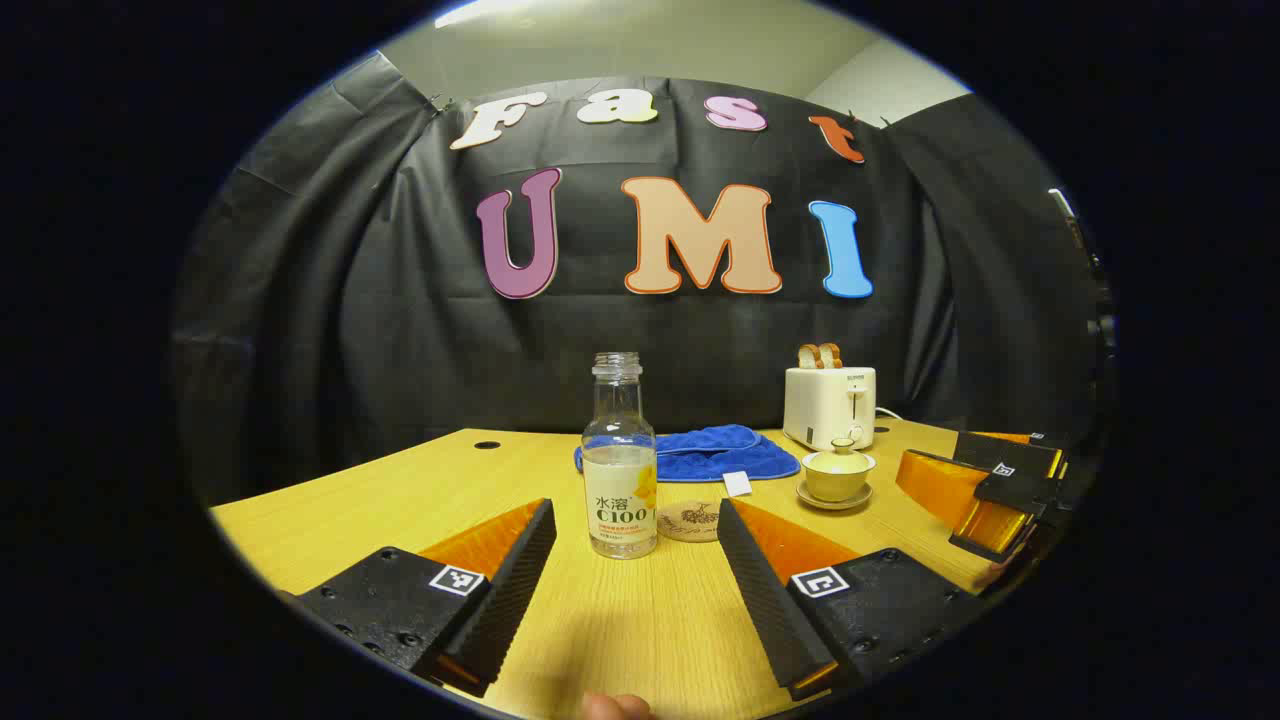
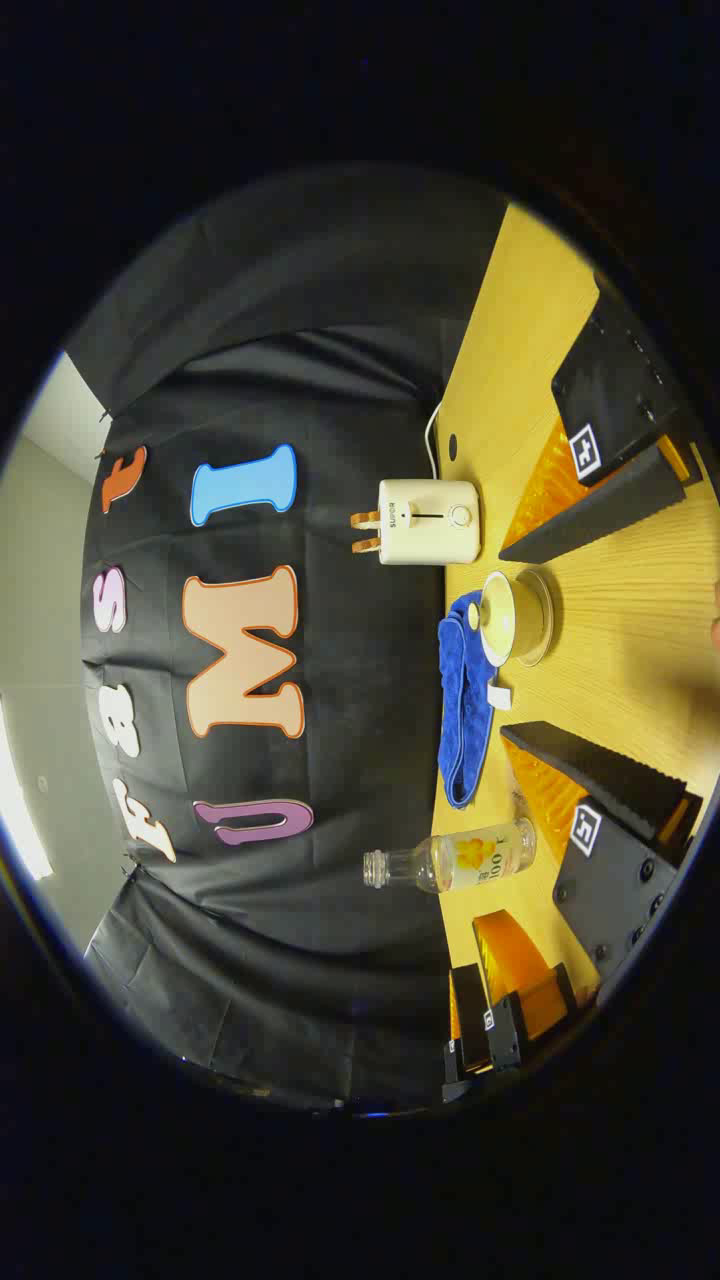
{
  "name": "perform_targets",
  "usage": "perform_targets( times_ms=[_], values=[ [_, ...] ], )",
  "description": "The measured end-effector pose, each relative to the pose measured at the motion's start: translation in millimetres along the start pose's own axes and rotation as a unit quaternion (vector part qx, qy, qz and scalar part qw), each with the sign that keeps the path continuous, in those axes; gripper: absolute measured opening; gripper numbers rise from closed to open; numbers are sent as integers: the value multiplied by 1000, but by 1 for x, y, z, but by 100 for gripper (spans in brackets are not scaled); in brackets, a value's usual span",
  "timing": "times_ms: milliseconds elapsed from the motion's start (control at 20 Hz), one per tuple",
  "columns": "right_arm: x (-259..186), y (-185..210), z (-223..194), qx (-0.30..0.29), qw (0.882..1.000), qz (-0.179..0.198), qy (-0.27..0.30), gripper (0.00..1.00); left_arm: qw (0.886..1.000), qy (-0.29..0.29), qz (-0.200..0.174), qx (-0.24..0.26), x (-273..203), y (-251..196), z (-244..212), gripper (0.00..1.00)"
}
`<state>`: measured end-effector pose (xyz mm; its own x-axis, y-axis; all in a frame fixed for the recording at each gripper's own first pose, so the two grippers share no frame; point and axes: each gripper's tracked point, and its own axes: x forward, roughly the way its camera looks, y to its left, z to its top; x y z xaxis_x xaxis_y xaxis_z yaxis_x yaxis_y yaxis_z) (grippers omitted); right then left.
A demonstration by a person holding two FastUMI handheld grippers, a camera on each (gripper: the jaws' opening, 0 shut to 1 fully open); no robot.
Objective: Open the teacup lid with one hand, grasp the water bottle and pour water into the teacup with the other hand; after pouring, place the water bottle on the coaster and then close the teacup lid.
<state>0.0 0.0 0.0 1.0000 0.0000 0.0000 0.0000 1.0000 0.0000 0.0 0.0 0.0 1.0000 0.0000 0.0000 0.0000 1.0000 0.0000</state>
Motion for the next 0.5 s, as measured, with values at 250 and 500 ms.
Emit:
perform_targets(
  times_ms=[250,500],
  values=[
    [0,0,0,0,1000,0,0,100,1000,0,-8,0,0,-3,0,95],
    [0,0,0,0,1000,0,0,100,1000,0,-8,0,0,-3,-1,95]
  ],
)
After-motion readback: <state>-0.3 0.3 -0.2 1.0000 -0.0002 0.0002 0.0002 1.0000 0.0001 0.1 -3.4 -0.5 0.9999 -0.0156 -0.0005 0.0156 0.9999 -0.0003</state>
